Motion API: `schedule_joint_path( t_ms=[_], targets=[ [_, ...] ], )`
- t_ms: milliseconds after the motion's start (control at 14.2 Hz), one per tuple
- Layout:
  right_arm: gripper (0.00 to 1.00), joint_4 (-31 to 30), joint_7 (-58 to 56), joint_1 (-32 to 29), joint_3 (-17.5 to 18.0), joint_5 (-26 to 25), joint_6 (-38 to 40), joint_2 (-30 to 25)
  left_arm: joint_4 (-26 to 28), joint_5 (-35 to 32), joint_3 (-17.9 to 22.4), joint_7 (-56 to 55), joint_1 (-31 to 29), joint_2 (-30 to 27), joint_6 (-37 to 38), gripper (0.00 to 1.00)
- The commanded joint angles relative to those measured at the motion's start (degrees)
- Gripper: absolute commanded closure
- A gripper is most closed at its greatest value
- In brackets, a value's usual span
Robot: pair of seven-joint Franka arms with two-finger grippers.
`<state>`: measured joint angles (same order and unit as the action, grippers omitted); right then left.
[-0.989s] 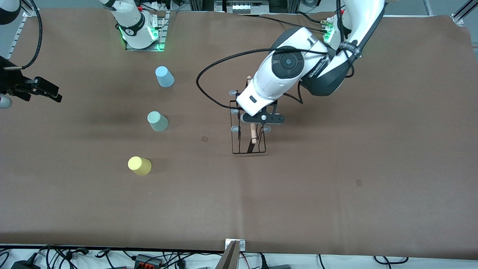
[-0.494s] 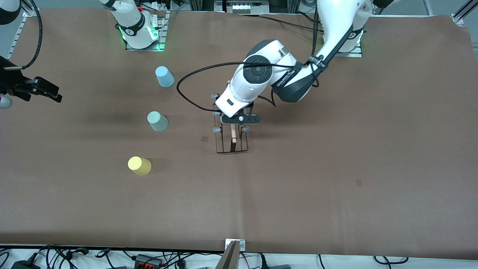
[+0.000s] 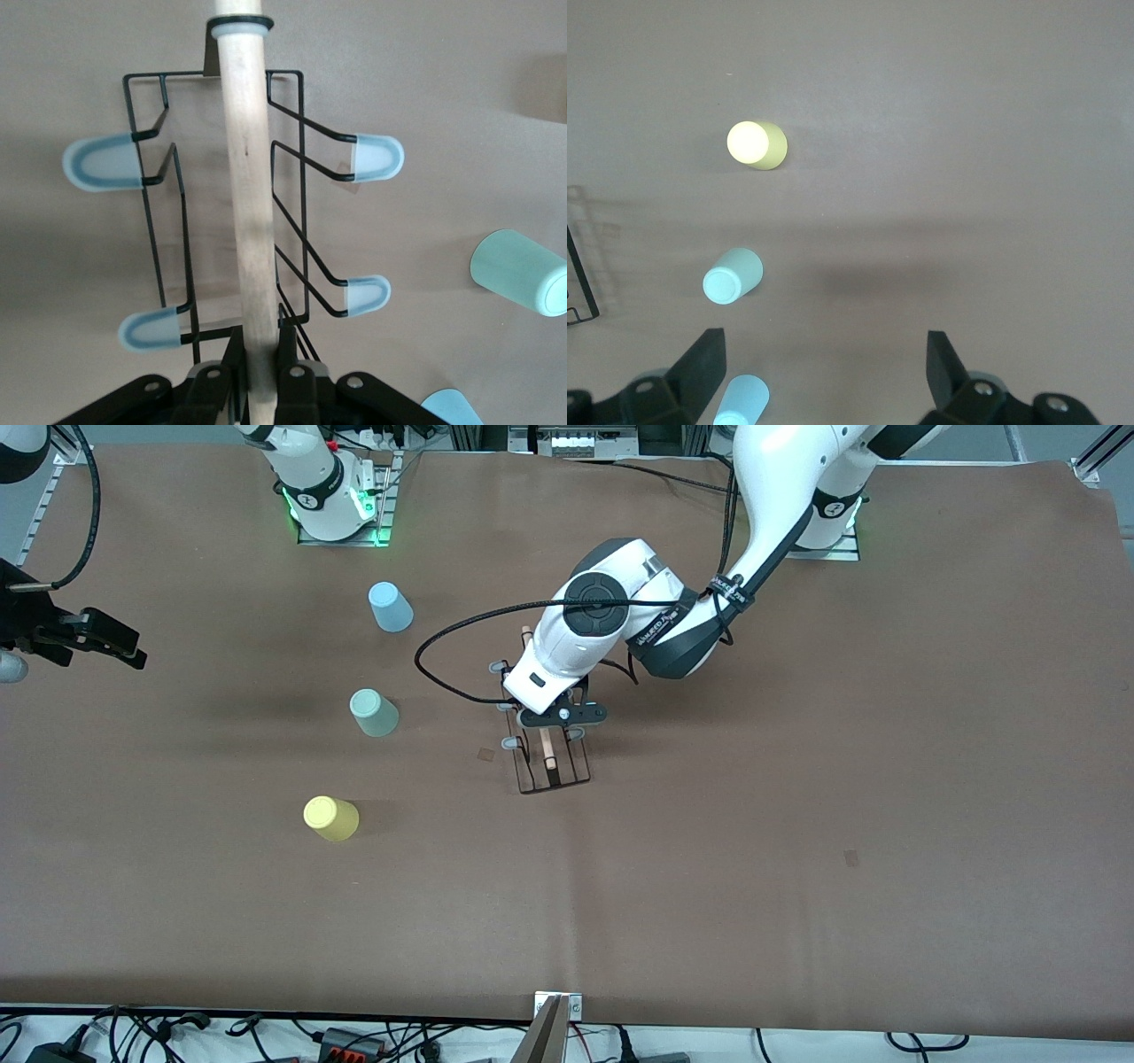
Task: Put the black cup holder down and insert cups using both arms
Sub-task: 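Carry the holder with the left gripper to the table middle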
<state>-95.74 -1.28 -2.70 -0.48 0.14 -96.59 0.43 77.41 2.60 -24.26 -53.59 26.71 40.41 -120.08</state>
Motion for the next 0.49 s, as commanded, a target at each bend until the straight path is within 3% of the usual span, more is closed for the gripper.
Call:
schedule_joint_path(
  t_ms=[0, 424],
  targets=[
    [0.0, -1.0, -1.0, -0.3, 0.4, -0.5, -0.7, -0.9, -2.5, -0.9, 0.5, -1.5, 2.0, 0.7, 0.4, 0.97],
    [0.0, -1.0, -0.9, -0.4, 0.4, -0.4, -0.8, -0.8, -2.3, -1.1, 0.7, -1.2, 4.4, 1.5, 0.3, 0.95]
  ],
)
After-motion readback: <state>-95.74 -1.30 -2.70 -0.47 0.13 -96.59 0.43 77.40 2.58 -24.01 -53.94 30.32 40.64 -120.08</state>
